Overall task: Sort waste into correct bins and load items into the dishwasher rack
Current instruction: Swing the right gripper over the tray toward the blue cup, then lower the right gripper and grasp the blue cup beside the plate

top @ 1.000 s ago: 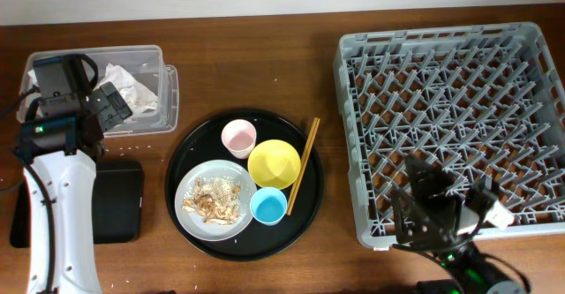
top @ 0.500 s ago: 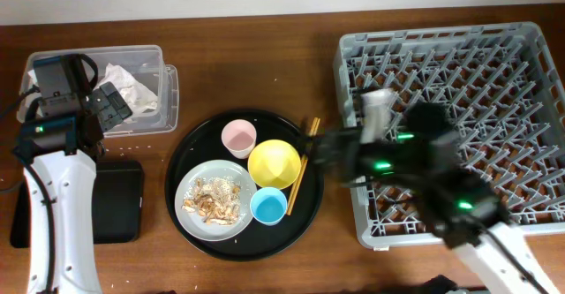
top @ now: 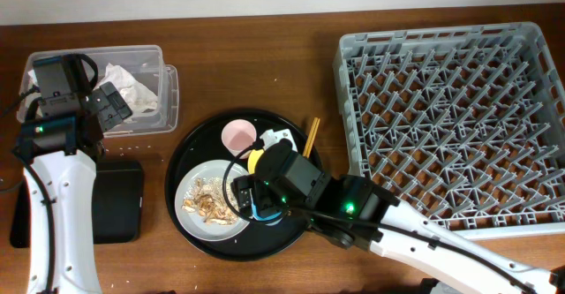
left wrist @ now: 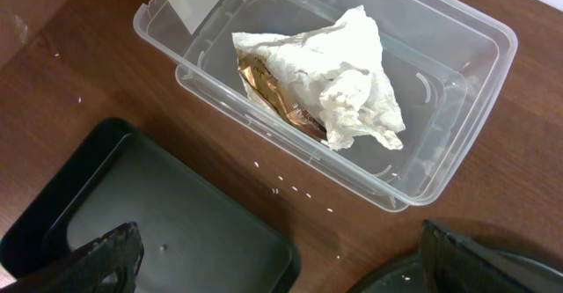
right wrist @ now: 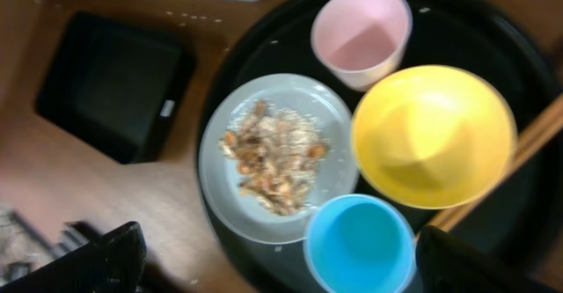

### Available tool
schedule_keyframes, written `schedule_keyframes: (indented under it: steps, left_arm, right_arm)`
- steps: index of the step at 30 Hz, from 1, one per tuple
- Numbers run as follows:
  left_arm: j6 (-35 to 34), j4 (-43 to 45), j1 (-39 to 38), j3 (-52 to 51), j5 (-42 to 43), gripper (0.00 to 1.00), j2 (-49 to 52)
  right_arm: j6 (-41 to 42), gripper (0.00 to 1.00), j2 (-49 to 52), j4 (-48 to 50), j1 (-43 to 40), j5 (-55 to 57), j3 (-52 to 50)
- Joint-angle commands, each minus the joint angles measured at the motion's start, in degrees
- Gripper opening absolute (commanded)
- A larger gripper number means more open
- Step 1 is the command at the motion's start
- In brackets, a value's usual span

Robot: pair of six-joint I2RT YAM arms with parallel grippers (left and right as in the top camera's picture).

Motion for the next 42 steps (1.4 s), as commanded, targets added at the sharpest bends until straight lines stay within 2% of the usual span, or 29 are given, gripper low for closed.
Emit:
schedule_keyframes:
  steps: [1, 9, 16, 21, 24, 30, 36, 42]
  left_arm:
    - [0.26, 0.07, 0.39, 0.26, -0.76, 0.99, 0.09]
    - [0.26, 0.07, 0.39, 0.26, -0.76, 0.99, 0.09]
    - [0.26, 0.07, 0.39, 0.26, -0.76, 0.99, 0.09]
    - [0.26, 0.07, 0.39, 0.26, -0.76, 0.99, 0.09]
    - [0.26, 0.07, 0.39, 0.26, -0.76, 0.99, 0.09]
    - [0.26, 0.07, 0.39, 0.26, -0.76, 0.99, 0.09]
    - [0.26, 0.07, 0.39, 0.26, -0.76, 0.99, 0.09]
    - [0.26, 0.07, 0.39, 0.26, -0.76, 0.99, 0.09]
  right_arm:
    - [3.63, 0.99, -0.04, 0.42, 0.35, -8.74, 1.25]
    - [3.87, 0.99, 0.94, 0.90, 0.35, -8.26, 1.25]
    - [7.26, 0.98, 6.47, -0.68, 0.31, -10.84, 1.60]
    - [5.16, 0.98, 8.74, -10.73, 0.37, -12.55, 9.46]
    - [5.14, 0.99, 9.99, -16.37, 0.37, -9.09, 12.70]
    - [5.31, 0.99, 12.09, -13.90, 0.35, -9.03, 12.68]
    - [5.27, 0.99, 12.81, -13.92, 0.35, -1.77, 12.66]
    - [5.29, 0.99, 12.81, -13.92, 0.37, -1.99, 12.50]
